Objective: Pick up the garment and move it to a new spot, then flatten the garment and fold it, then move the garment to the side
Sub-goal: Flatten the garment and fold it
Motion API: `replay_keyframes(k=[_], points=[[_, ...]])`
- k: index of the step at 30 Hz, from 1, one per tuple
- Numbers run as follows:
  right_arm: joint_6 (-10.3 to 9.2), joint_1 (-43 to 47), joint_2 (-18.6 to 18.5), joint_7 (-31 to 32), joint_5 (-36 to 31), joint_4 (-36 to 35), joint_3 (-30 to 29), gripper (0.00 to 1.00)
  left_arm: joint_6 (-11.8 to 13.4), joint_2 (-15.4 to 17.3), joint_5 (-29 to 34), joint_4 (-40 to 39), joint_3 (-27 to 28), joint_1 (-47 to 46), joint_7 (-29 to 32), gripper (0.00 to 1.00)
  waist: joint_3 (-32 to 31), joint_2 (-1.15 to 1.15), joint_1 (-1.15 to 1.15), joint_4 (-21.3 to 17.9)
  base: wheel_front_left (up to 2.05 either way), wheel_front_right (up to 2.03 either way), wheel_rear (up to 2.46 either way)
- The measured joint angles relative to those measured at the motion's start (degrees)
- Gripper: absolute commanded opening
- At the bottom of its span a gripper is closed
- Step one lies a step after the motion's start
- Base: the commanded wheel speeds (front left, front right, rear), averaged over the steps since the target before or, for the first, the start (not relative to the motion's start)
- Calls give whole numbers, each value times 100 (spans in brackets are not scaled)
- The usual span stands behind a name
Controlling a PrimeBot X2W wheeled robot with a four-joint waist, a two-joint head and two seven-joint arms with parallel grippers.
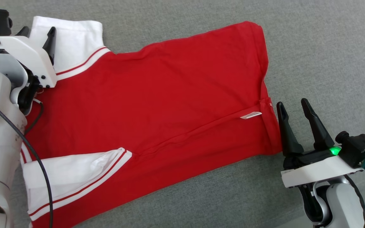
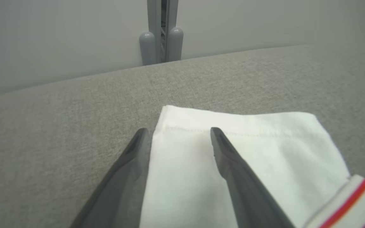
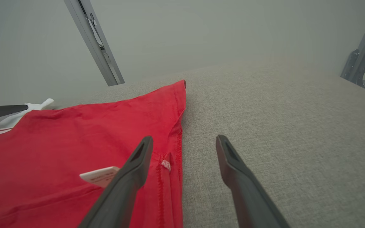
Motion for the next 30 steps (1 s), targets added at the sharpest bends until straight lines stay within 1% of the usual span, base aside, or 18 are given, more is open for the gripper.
replay_keyframes(k=[5, 6, 7, 8, 10, 14, 20, 24, 29, 30], points=[[0, -107, 0, -51, 52, 54, 37, 100, -82, 8, -57, 503, -69, -326, 171, 100, 144, 0, 0, -119, 0, 0, 0], [0, -116, -4, -55, 56, 59, 37, 100, -104, -14, -90, 570, -77, -361, 176, 82, 154, 0, 0, -131, 0, 0, 0], [0, -116, -8, -58, 57, 67, 35, 100, -105, -21, -91, 627, -94, -408, 191, 43, 163, 0, 0, -137, 0, 0, 0], [0, -116, -9, -75, 58, 82, 30, 100, -122, -33, -110, 687, -104, -425, 212, 0, 165, 0, 0, -141, 0, 0, 0], [0, -119, -12, -99, 80, 96, -10, 100, -129, -53, -146, 755, -134, -468, 220, 0, 162, 0, 0, -138, 0, 0, 0], [0, -268, -65, -109, 71, 70, -133, 100, -141, -101, -147, 833, -167, -489, -156, 0, 145, 0, 0, -87, 0, 0, 0], [0, -766, -376, -125, -71, 275, -534, 100, -146, -291, -163, 961, -253, -486, -469, 0, -6, 0, 0, 87, 0, 0, 0], [0, -1409, -638, -35, -65, 805, -609, 100, -147, -476, -152, 961, -364, -523, -644, 0, -78, 0, 0, 296, 0, 0, 0], [-1, -2288, -791, 83, 37, 1729, -400, 100, -159, -697, -116, 884, -547, -775, -769, 0, -61, 0, 0, 627, 0, 0, 0], [-1, -2288, -791, 83, 37, 1729, -400, 100, -159, -697, -116, 884, -547, -775, -769, 0, -61, 0, 0, 627, 0, 0, 0]])
